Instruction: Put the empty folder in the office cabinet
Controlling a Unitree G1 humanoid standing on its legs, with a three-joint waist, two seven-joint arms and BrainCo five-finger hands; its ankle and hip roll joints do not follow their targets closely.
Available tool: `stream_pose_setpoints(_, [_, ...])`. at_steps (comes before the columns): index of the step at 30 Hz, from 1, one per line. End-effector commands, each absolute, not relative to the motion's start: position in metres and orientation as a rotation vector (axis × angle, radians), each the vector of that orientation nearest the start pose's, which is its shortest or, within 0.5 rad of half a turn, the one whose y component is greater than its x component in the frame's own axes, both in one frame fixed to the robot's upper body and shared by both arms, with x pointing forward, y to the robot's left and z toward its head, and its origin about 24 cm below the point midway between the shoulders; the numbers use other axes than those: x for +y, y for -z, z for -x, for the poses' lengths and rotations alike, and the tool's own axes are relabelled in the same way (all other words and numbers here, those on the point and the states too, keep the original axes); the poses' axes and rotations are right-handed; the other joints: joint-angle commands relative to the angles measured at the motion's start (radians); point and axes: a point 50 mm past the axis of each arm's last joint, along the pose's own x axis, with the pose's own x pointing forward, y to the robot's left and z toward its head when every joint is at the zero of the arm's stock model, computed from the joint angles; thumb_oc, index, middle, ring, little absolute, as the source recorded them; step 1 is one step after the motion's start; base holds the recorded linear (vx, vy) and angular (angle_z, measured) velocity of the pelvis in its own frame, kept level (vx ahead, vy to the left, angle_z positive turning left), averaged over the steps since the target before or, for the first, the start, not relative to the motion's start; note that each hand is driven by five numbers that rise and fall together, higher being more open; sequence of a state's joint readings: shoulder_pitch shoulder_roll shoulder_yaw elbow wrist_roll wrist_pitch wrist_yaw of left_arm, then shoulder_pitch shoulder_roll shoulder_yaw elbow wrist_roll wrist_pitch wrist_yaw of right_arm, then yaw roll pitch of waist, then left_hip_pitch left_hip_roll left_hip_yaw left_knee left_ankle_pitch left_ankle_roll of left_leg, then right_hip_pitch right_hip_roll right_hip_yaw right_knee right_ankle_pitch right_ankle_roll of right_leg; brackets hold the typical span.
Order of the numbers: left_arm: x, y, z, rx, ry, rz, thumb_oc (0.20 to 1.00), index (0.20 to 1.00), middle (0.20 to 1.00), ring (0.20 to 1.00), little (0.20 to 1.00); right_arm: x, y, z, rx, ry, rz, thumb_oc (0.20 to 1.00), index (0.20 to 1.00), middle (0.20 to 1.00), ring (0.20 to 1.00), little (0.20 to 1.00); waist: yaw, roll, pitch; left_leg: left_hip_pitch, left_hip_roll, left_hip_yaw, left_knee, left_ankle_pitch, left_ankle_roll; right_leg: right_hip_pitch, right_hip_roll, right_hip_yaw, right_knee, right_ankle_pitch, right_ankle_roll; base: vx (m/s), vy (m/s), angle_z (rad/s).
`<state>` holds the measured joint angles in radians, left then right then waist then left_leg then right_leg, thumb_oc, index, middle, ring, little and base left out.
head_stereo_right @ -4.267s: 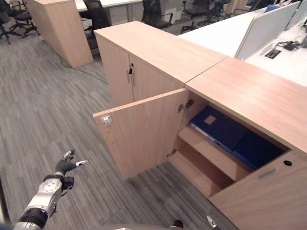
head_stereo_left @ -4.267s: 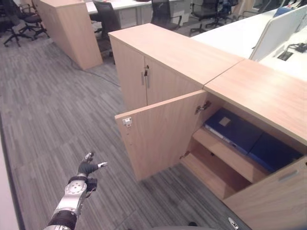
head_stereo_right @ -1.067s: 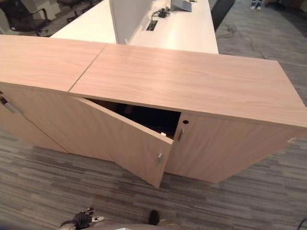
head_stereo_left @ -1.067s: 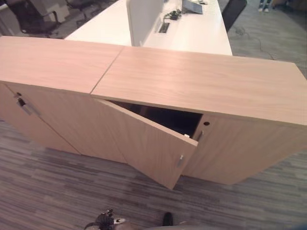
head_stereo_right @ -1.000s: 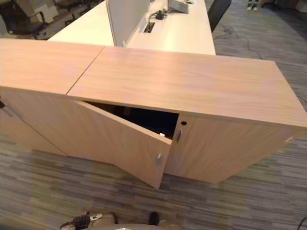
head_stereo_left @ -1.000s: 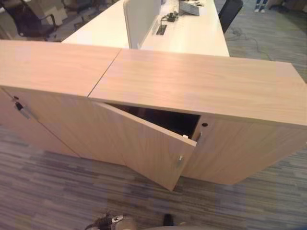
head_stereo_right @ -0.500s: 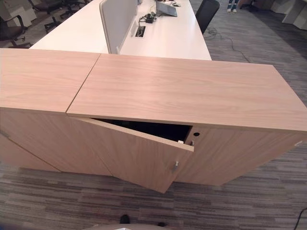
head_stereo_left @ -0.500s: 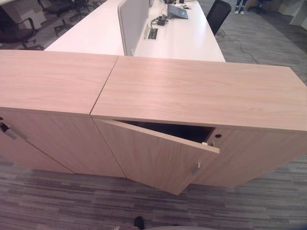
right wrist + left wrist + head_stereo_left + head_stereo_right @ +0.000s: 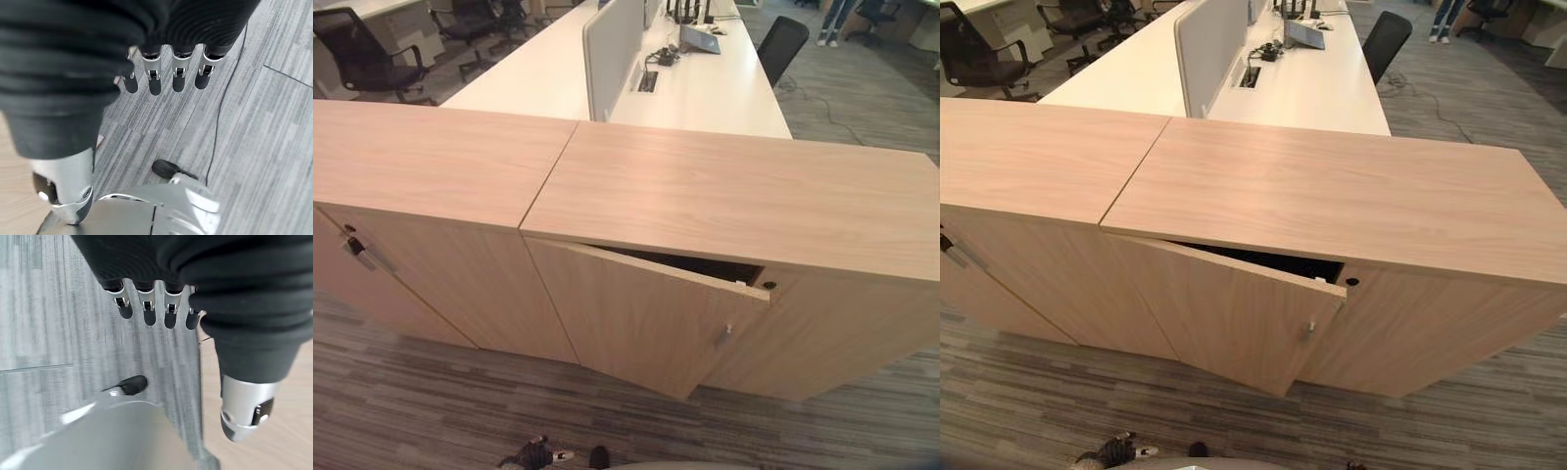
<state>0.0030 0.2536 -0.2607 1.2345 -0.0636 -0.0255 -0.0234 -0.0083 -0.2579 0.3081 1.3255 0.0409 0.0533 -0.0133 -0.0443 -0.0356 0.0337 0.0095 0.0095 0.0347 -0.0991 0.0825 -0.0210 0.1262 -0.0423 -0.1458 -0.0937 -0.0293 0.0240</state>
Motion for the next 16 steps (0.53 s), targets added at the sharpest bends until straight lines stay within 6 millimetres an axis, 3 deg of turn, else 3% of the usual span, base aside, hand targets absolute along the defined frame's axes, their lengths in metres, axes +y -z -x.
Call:
stream_pose_setpoints(1, [0.2219,0.1633,-0.0949,1.222,0.045,-0.211,1.000,1.000,1.000,1.000,1.000,-0.2350,0.1656,-0.0774,1.354,-0.069,0.388,1.000,1.000,1.000,1.000,1.000,0.022,0.006,0.008,0.042,-0.010,0.031,0.012,-0.121,0.001,-0.050,-0.035,-0.075,0.006,0.007,0.086,0.01,0.035,-0.03])
stream_pose_setpoints(7, [0.2147,0.1649,-0.0931,1.228,0.133,-0.279,1.000,1.000,1.000,1.000,1.000,-0.2310,0.1662,-0.0787,1.346,-0.093,0.395,1.000,1.000,1.000,1.000,1.000,0.016,0.009,0.003,0.046,-0.013,0.031,0.012,-0.127,0.004,-0.048,-0.037,-0.066,0.006,0.006,0.088,0.00,0.000,0.00])
stream_pose_setpoints(16, [0.2140,0.1640,-0.0959,1.207,0.096,-0.242,1.000,1.000,1.000,1.000,1.000,-0.2319,0.1661,-0.0775,1.342,-0.084,0.396,1.000,1.000,1.000,1.000,1.000,0.016,0.012,0.002,0.050,-0.018,0.025,0.012,-0.128,0.006,-0.043,-0.040,-0.066,0.006,0.007,0.088,0.00,0.003,0.00])
